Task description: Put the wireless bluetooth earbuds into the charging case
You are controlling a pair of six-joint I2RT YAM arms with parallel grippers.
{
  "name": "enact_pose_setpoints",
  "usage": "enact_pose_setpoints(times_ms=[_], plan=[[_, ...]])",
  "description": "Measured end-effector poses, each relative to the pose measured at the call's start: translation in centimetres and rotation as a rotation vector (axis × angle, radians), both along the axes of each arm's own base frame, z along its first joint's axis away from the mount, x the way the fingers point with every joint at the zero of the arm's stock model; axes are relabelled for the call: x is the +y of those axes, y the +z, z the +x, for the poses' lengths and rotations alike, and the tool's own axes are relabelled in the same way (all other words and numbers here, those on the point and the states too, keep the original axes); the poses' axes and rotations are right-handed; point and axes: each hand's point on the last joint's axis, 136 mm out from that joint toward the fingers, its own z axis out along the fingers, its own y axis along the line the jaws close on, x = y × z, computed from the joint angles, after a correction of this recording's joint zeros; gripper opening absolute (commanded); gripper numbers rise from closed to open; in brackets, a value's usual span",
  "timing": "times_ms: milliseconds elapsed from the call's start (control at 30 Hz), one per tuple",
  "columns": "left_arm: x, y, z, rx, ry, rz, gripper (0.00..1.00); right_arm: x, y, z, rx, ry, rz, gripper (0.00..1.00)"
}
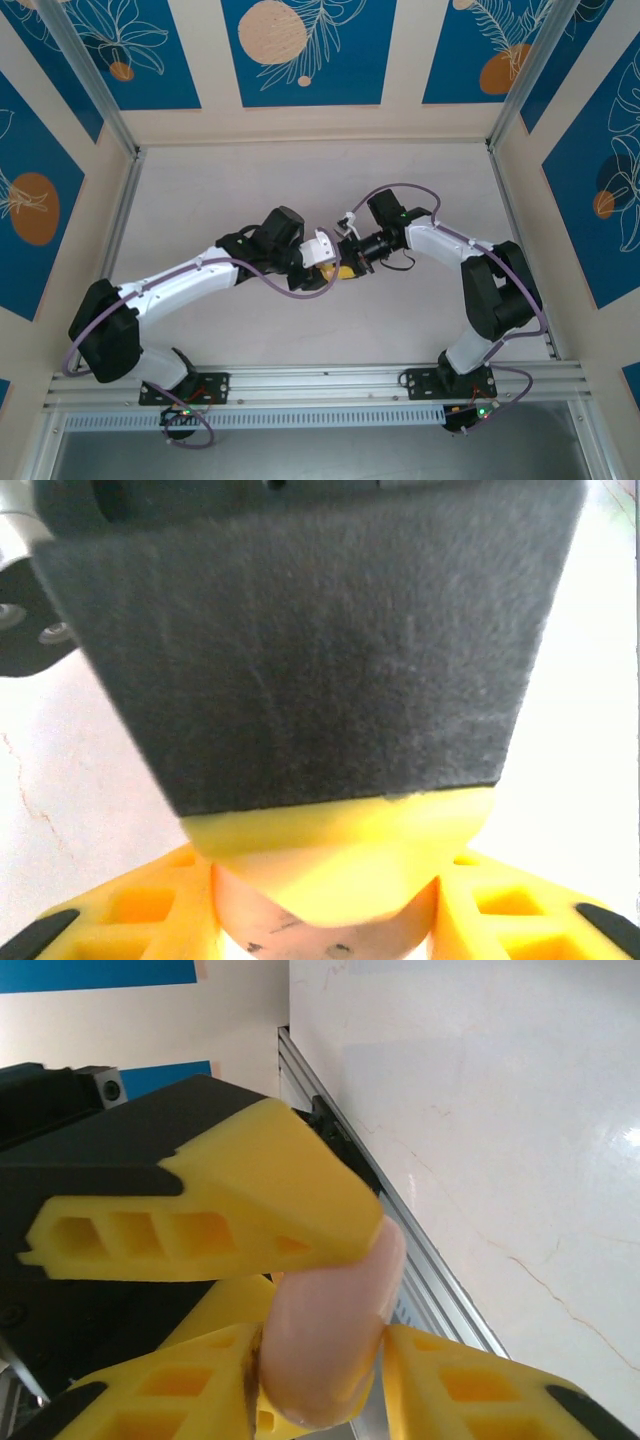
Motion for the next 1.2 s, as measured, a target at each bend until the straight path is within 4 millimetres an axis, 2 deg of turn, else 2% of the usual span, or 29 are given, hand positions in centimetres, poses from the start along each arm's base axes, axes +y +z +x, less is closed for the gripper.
enact_pose_setpoints(times_ms=[67, 200, 333, 500, 667, 933, 1067, 1200], plan=[[0.1, 0.0, 0.0, -0.001, 0.003, 0.004, 0.48, 0.0, 0.1, 0.0, -0.004, 0.003, 0.002, 0.22], [0.1, 0.1, 0.1, 0.004, 0.024, 0.0, 0.71, 0.0, 0.0, 0.1, -0.036, 0.006, -0.004, 0.16], [0.1, 1.7, 0.2, -0.024, 0.048, -0.045, 0.79, -0.4, 0.7, 0.4, -0.146, 0.0, -0.01, 0.16], [1.4, 5.2, -0.2, -0.069, 0.073, -0.155, 0.79, -2.0, 2.7, 0.5, -0.395, -0.019, 0.006, 0.16], [2.5, 7.0, -0.8, -0.041, 0.057, -0.232, 0.74, -2.7, 4.2, 0.8, -0.615, 0.001, 0.033, 0.16], [3.2, 6.5, -2.4, 0.044, -0.02, -0.23, 0.69, -2.7, 4.9, 0.2, -0.857, 0.114, 0.102, 0.14], [3.1, 6.3, -3.1, 0.067, -0.063, -0.231, 0.62, -2.6, 6.0, -1.0, -1.004, 0.196, 0.179, 0.13], [2.7, 6.7, -3.5, 0.066, -0.099, -0.257, 0.63, -2.4, 7.3, -2.4, -1.126, 0.26, 0.256, 0.13]])
